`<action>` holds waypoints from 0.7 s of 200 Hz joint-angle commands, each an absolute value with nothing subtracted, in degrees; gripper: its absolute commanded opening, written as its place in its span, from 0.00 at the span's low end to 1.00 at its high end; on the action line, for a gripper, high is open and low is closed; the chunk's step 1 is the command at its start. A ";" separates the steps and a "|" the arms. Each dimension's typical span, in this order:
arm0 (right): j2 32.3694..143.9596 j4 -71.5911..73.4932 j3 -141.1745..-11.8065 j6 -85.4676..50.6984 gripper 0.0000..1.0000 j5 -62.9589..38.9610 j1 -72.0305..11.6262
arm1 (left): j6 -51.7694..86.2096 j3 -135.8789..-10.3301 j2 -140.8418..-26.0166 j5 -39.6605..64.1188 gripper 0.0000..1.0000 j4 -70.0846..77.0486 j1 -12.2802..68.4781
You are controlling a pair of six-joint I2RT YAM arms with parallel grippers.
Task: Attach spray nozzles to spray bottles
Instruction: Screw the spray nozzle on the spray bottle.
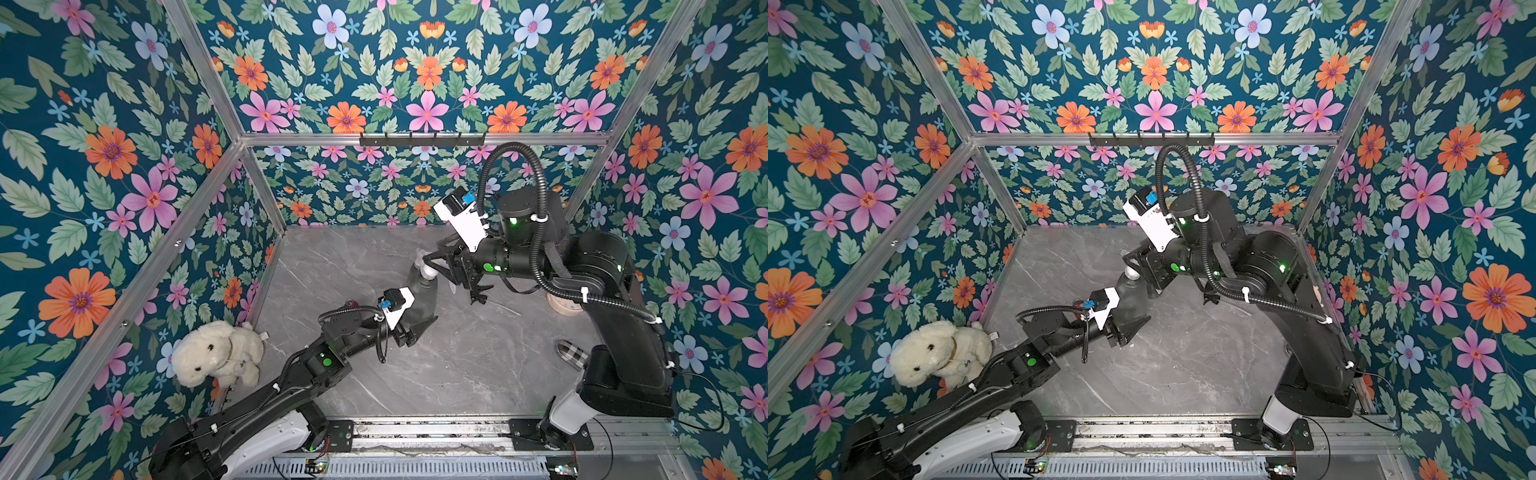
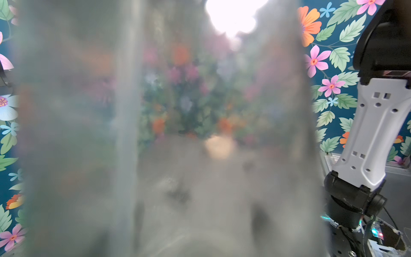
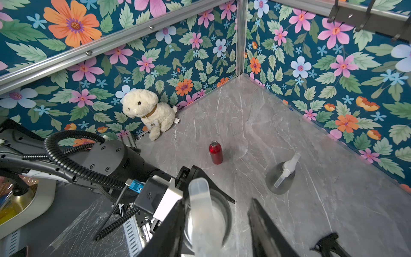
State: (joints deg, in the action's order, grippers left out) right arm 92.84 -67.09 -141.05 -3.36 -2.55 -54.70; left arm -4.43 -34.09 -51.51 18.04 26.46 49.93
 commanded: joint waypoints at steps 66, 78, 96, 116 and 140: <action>75.60 -39.61 -116.59 -2.27 0.65 -0.92 -55.45 | -2.42 -32.43 -50.65 15.02 0.00 34.06 49.99; 70.32 -32.06 -106.87 -2.76 0.67 -2.82 -55.42 | -2.29 -32.26 -50.71 14.24 0.00 34.81 50.00; 64.03 -22.84 -95.40 -2.97 0.69 -6.60 -55.44 | -2.43 -31.82 -50.38 13.02 0.00 35.83 50.00; 59.52 -15.38 -87.12 -2.75 0.69 -10.84 -55.46 | -2.79 -31.66 -50.47 12.36 0.00 36.34 49.92; 59.14 -14.58 -84.73 -1.86 0.70 -9.33 -55.43 | -2.74 -31.25 -50.39 12.55 0.00 37.53 49.94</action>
